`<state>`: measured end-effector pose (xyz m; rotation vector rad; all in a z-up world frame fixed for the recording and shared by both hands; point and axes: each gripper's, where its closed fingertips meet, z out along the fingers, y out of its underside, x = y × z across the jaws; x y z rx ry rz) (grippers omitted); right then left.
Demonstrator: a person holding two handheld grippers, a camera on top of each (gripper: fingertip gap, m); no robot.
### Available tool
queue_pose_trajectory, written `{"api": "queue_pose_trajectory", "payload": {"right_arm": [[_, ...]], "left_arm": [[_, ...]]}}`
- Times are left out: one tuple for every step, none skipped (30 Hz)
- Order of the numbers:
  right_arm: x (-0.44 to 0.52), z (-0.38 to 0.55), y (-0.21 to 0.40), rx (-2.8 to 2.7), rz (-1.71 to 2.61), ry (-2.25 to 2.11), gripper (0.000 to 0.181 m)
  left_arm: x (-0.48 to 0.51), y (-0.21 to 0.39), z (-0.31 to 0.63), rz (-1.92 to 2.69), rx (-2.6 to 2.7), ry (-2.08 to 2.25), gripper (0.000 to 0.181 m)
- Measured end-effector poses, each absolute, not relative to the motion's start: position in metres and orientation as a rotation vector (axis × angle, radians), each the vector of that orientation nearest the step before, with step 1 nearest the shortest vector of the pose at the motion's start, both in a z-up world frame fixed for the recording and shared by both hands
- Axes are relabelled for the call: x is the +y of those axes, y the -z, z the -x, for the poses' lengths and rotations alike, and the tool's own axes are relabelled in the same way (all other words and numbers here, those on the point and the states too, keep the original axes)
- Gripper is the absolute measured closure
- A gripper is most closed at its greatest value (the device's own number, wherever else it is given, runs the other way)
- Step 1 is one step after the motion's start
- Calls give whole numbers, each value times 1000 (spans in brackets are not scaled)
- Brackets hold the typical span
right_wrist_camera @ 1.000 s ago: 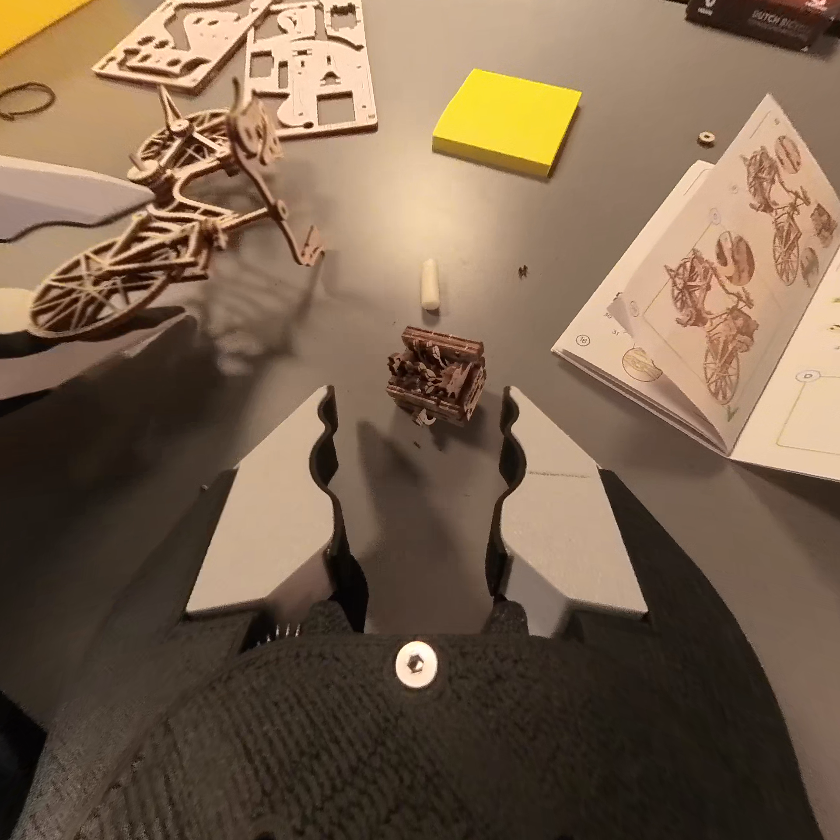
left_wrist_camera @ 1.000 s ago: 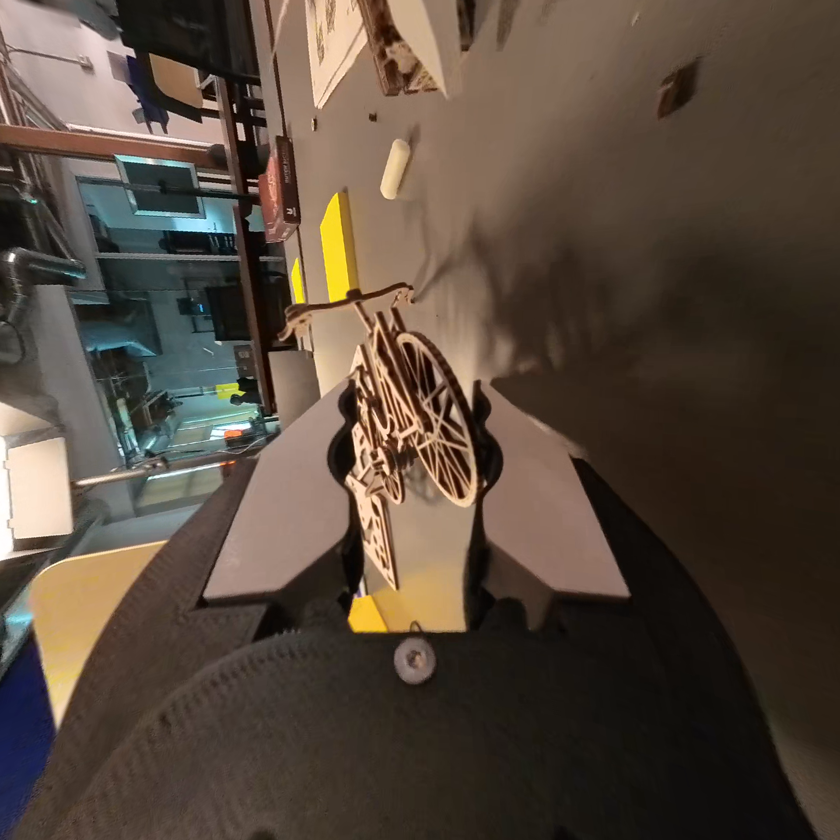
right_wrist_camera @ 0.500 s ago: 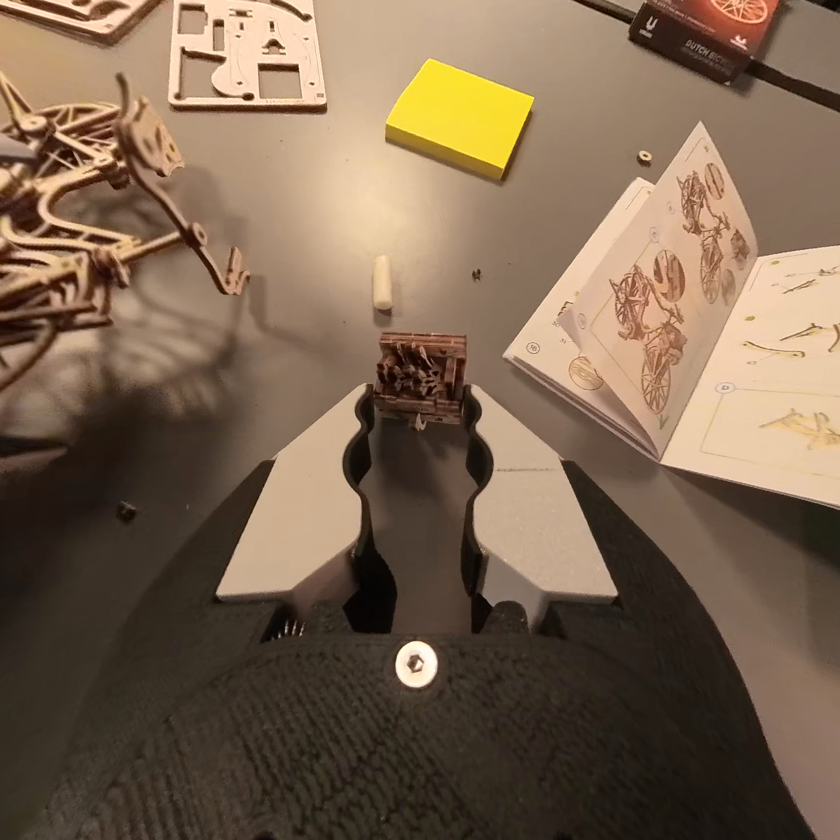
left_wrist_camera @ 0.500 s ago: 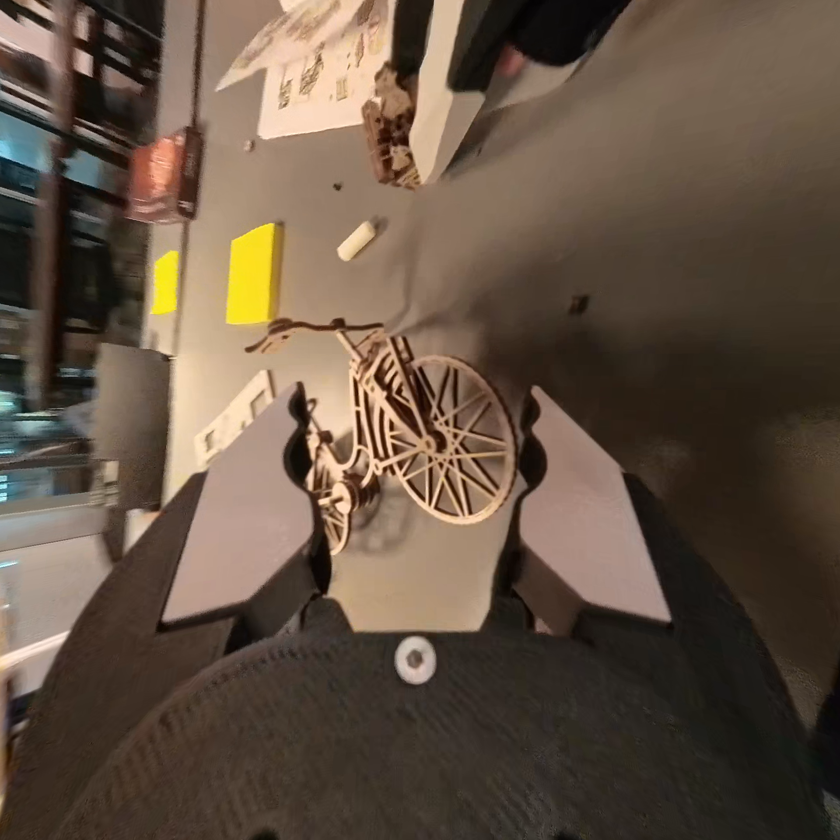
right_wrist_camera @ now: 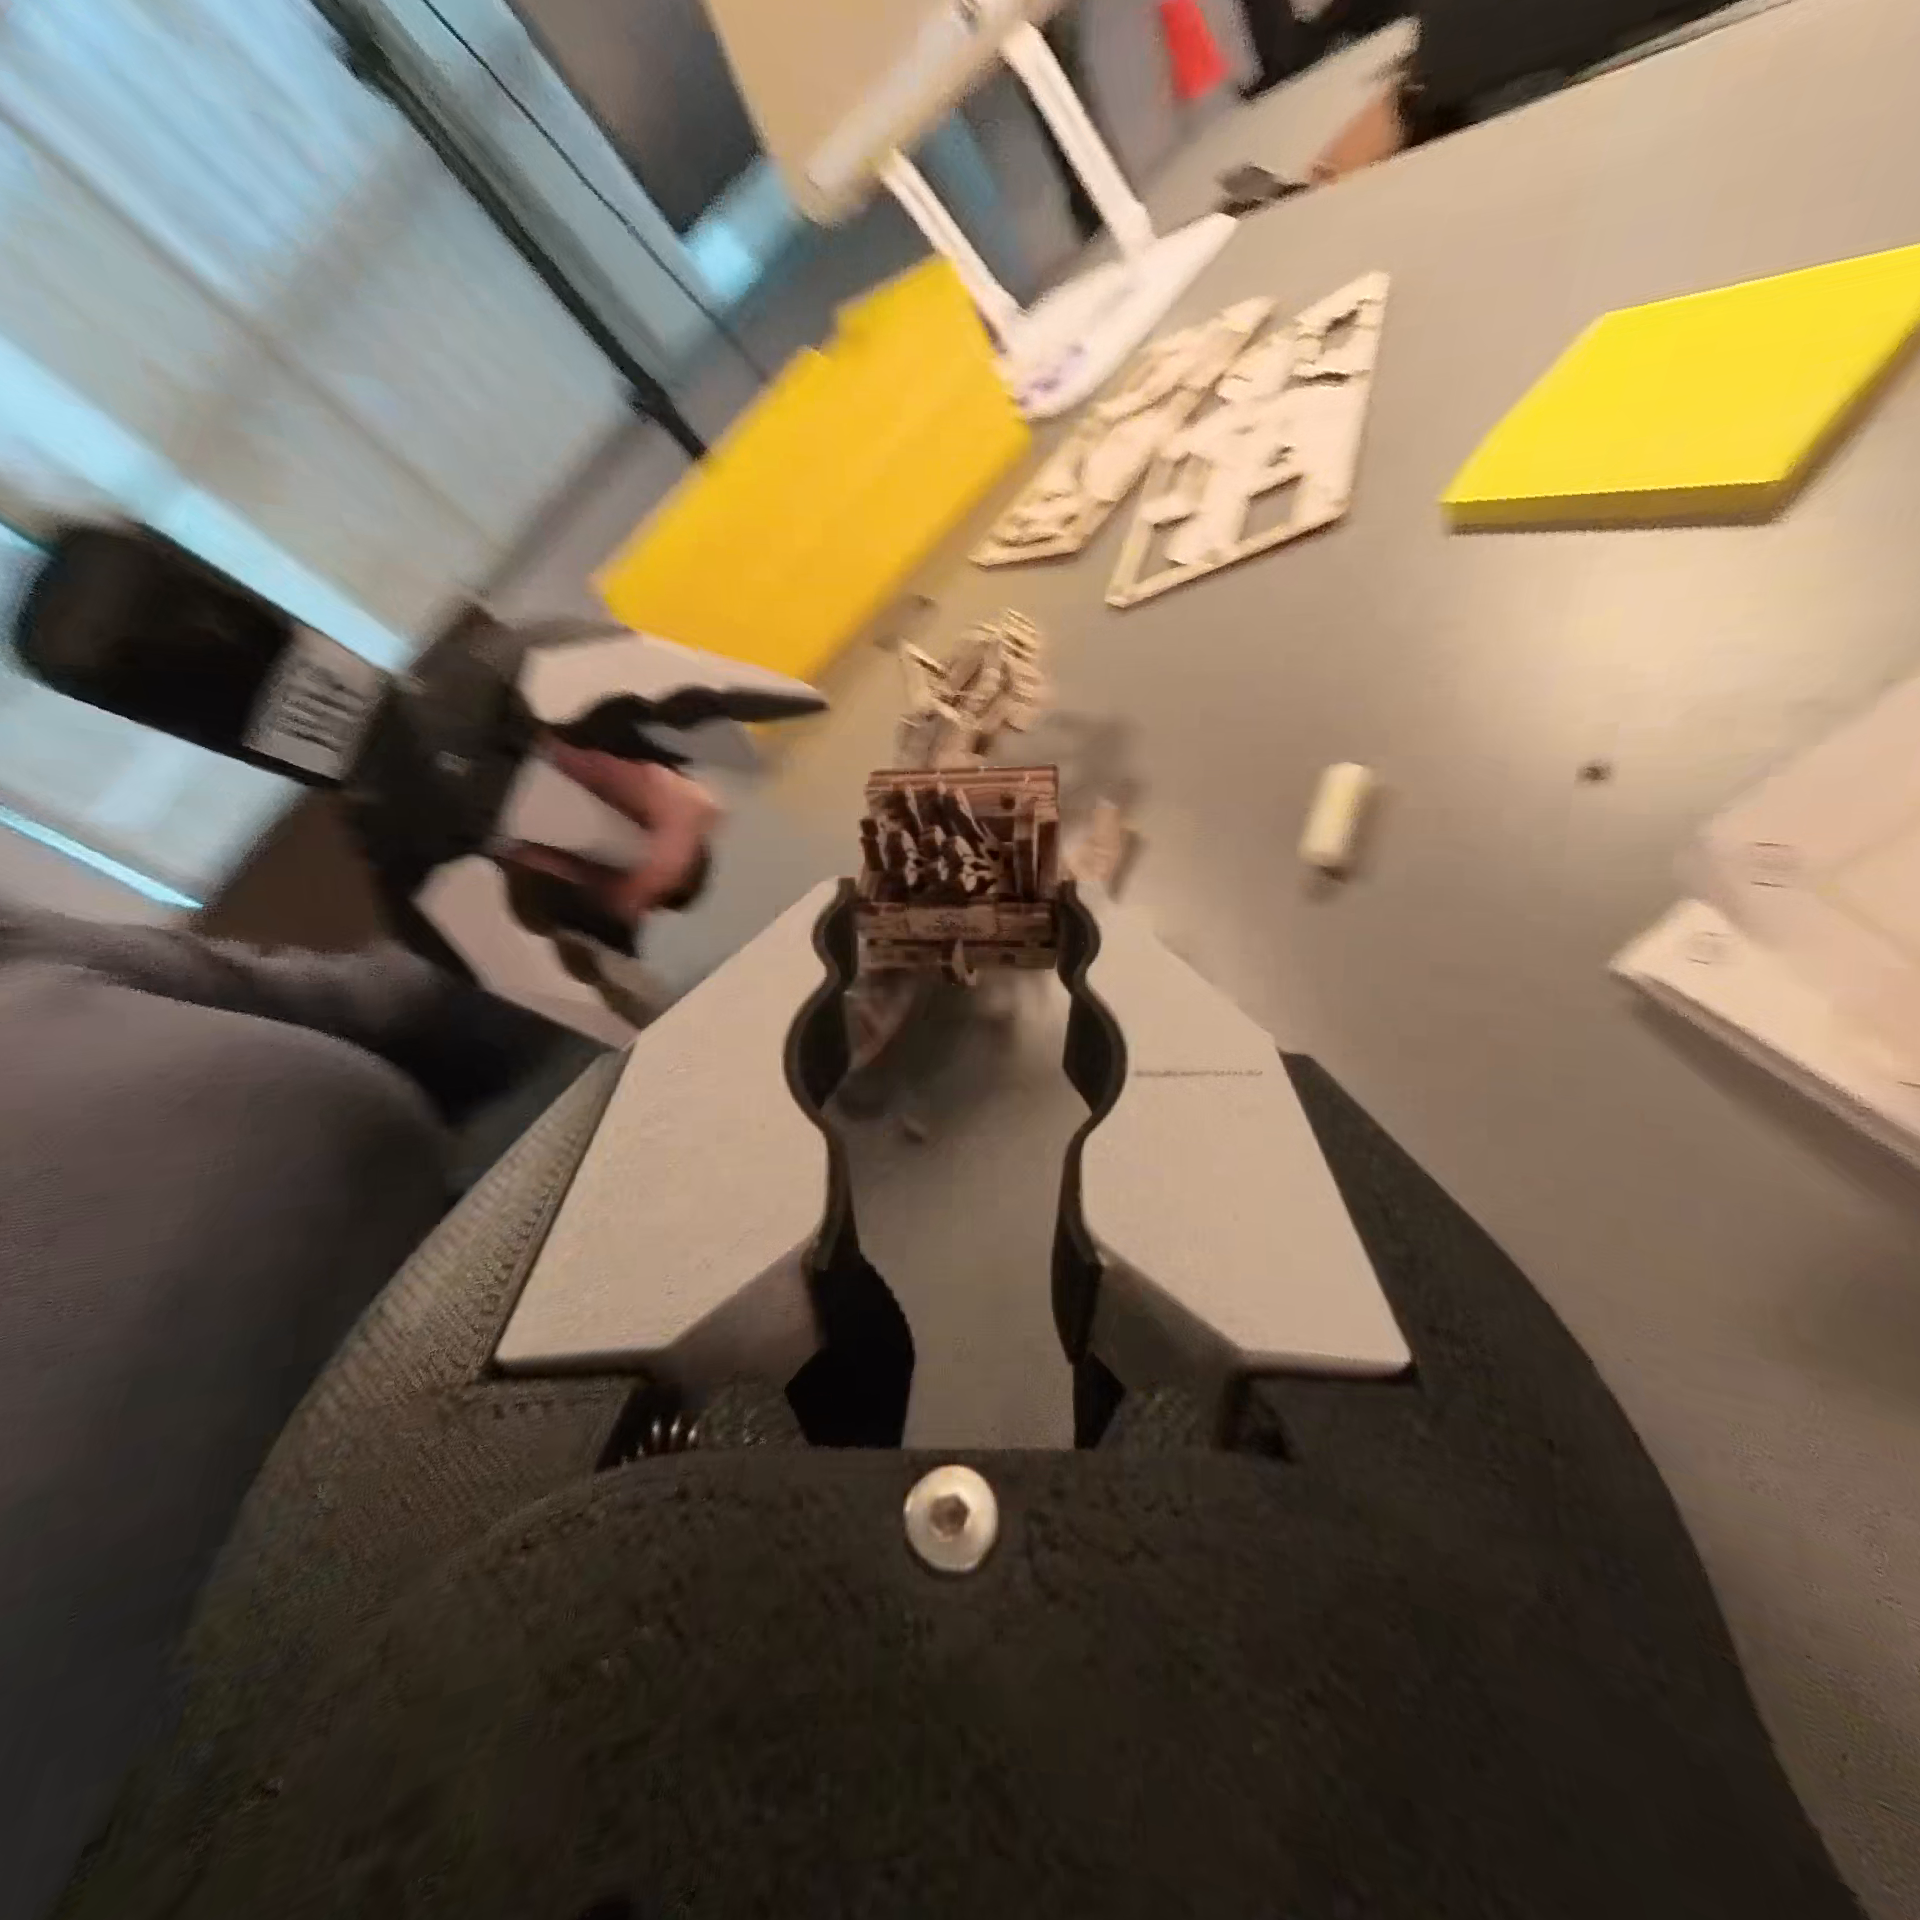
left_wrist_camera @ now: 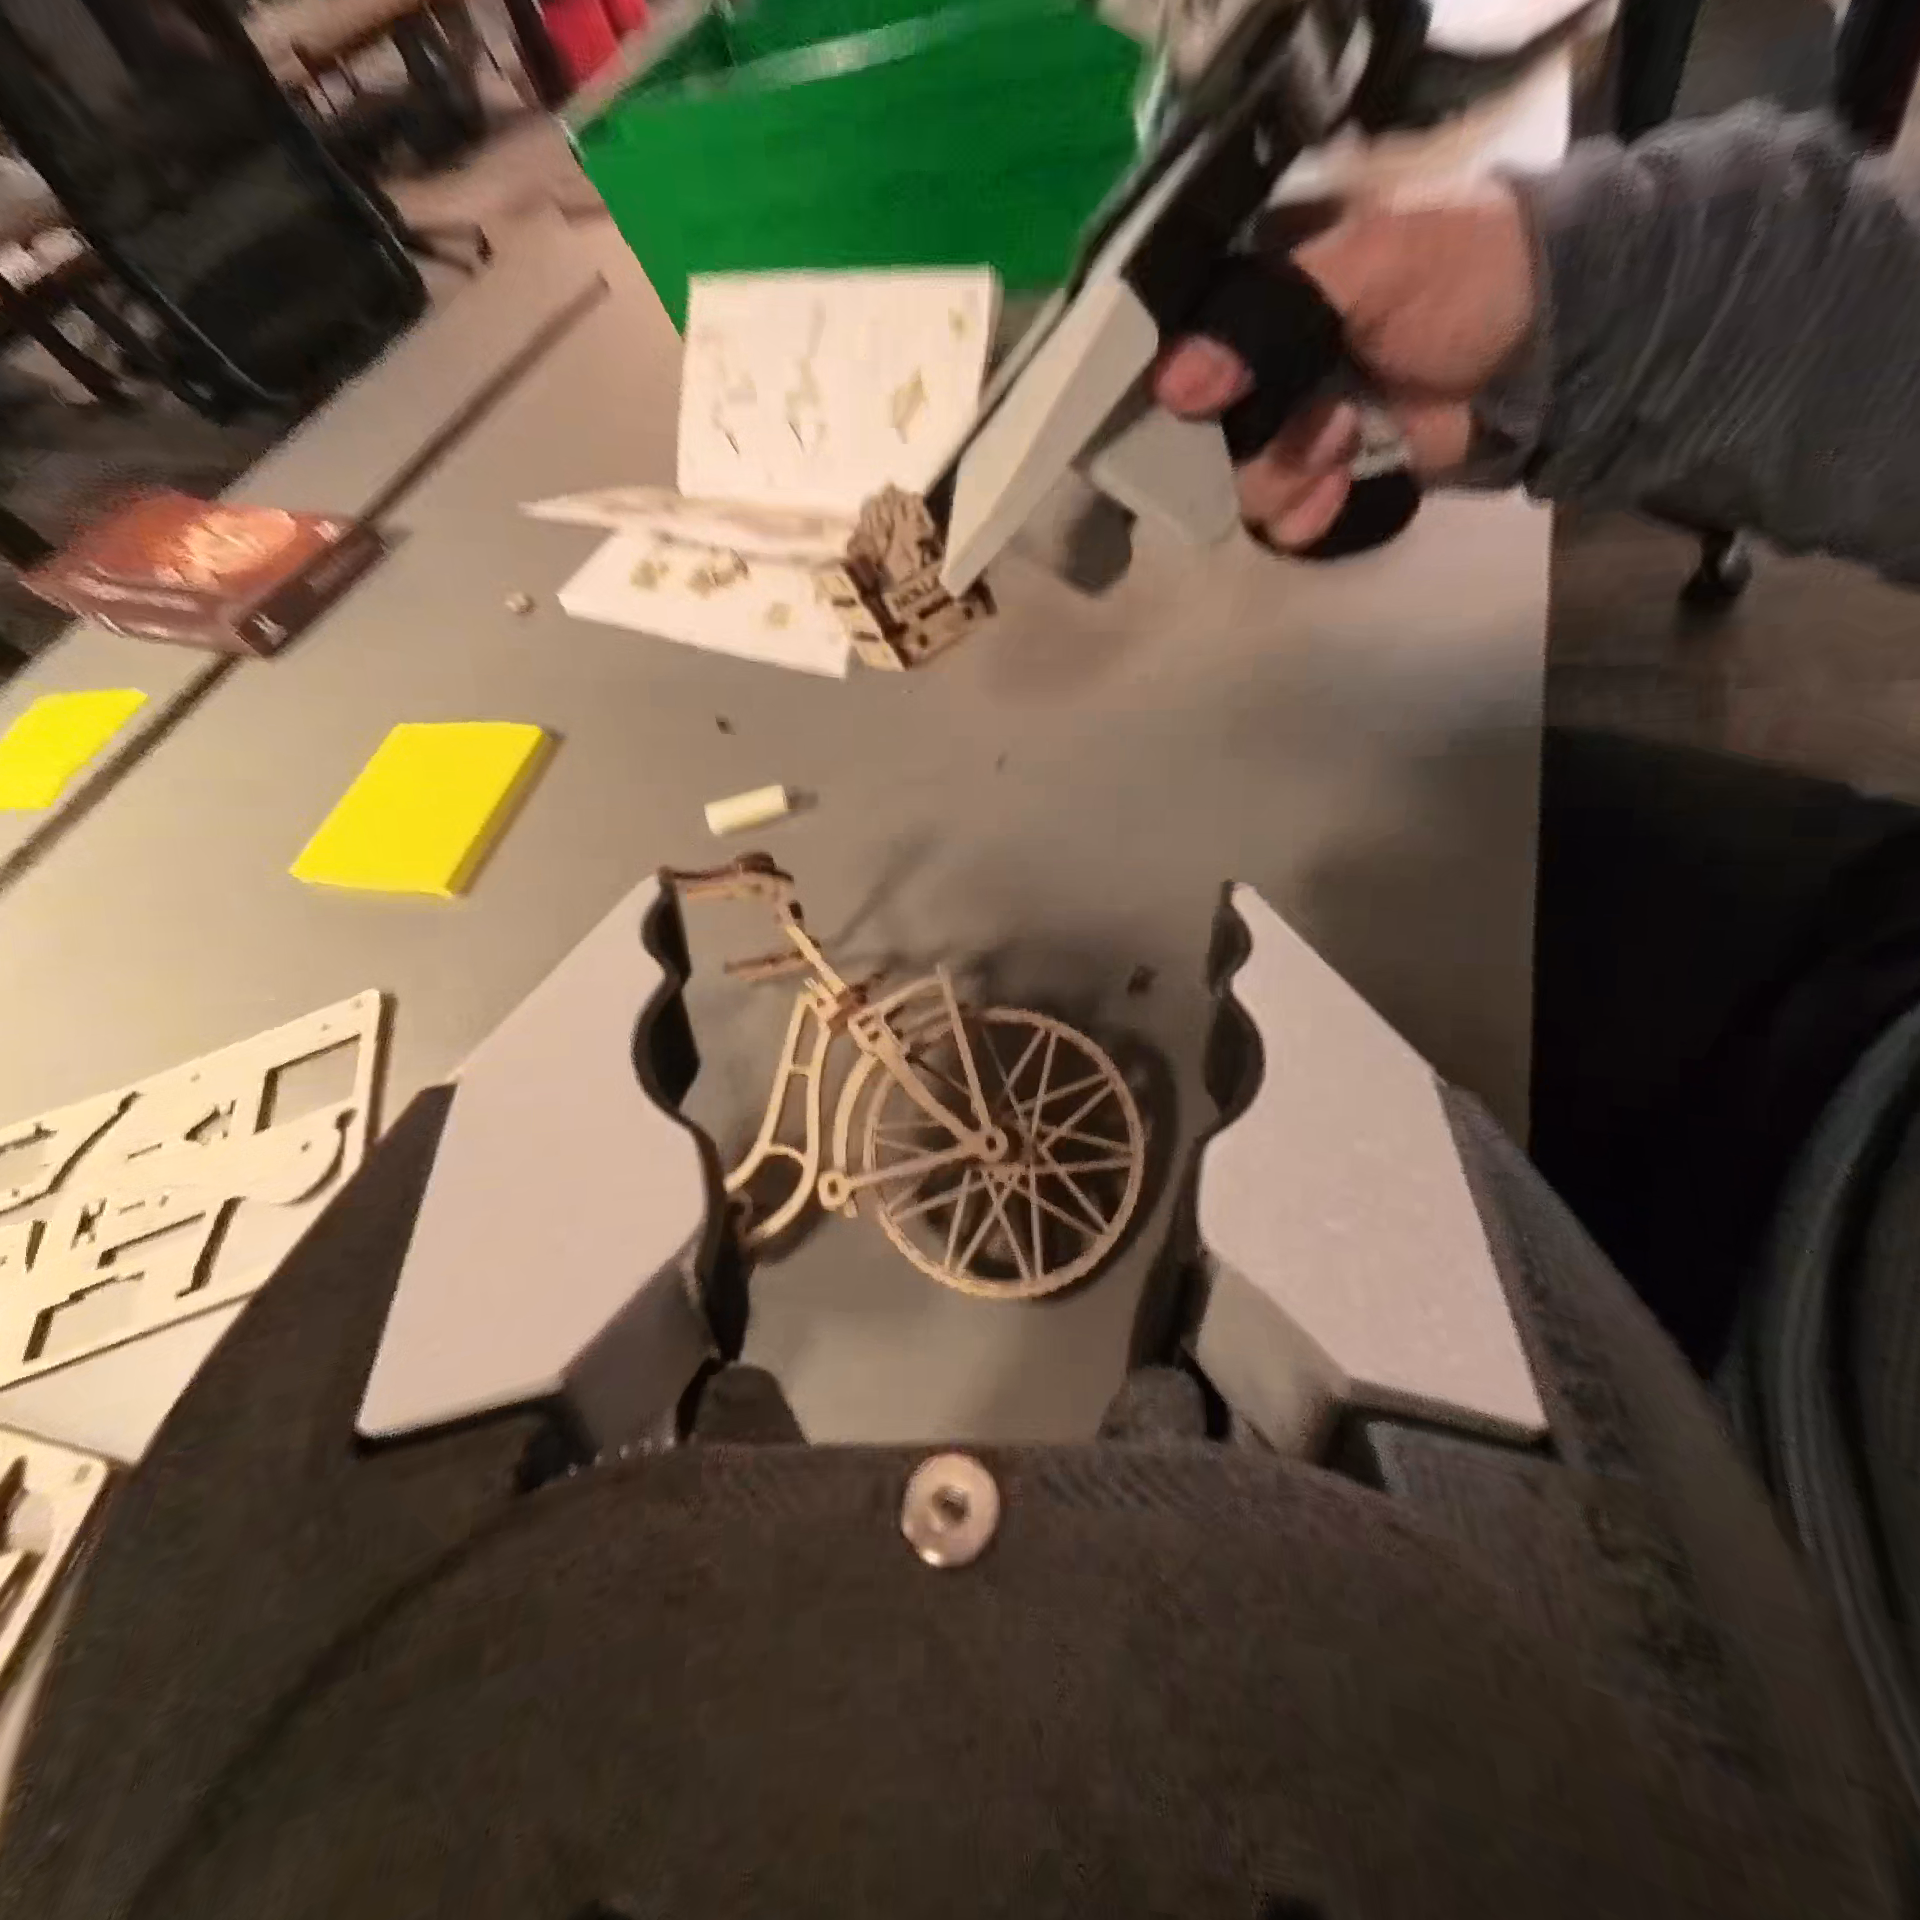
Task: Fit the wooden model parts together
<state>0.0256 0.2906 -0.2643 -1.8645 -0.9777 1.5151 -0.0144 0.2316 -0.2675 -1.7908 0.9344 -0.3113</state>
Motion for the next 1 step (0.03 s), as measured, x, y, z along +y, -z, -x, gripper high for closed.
{"api": "queue_pose_trajectory", "payload": {"right_arm": [[286,-25,255,-944,1835,-1631,146]], "left_arm": [[232,260,12,1740,906,322,87]]}}
